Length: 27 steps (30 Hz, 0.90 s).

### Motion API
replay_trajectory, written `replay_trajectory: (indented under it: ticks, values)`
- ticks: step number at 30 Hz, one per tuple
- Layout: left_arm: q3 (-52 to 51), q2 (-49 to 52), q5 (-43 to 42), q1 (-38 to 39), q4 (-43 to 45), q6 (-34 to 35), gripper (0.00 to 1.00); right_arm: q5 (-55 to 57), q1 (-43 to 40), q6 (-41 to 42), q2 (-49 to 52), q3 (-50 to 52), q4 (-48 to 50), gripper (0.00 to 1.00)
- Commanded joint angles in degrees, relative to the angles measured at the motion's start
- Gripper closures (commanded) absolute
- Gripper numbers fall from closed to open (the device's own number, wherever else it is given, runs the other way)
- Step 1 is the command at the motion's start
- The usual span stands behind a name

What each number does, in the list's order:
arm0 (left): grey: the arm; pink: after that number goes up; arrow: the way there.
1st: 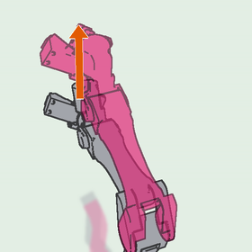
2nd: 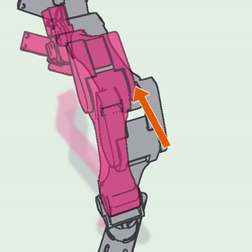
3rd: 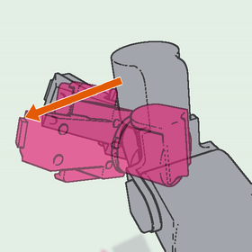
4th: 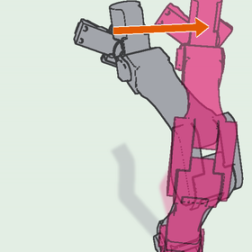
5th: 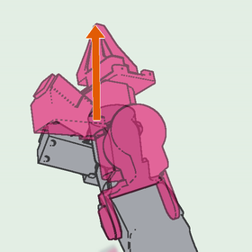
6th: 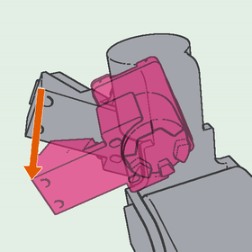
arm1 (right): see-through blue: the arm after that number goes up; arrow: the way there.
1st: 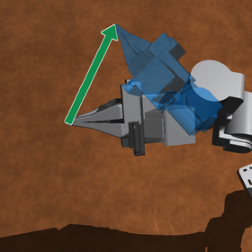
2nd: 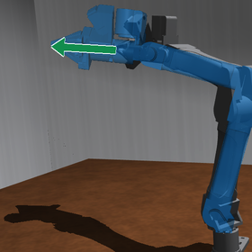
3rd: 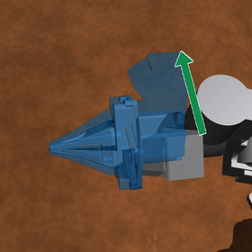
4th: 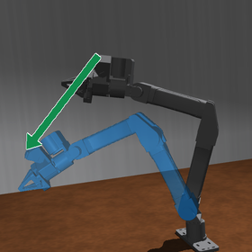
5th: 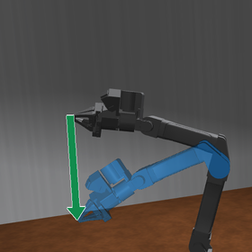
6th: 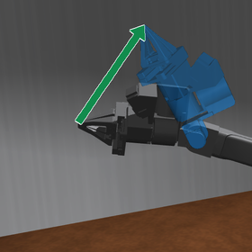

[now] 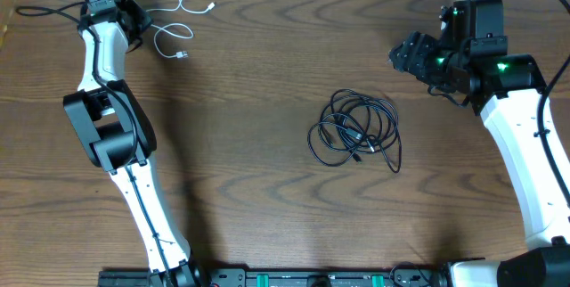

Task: Untangle cables
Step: 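Release the white cable at the back-left corner with the left gripper, then move both grippers back toward the remaining black cable bundle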

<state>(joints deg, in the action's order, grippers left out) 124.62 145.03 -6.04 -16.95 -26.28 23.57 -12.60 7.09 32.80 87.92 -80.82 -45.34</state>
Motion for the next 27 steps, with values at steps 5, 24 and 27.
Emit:
replay_trajectory:
  ticks: [5,24,27]
  values:
    - [-0.66,2.23,0.50,0.33,1.99,-0.33,0.58,0.24,0.50,-0.70,0.17,-0.04,0.28,0.27]
    - [-0.66,2.32,-2.47,0.33,0.57,-0.31,0.59,0.24,0.50,-0.70,0.17,-0.04,0.33,0.28]
    - [-0.66,2.34,-2.49,0.33,0.22,0.83,0.59,0.24,0.50,-0.72,0.17,-0.04,0.31,0.28]
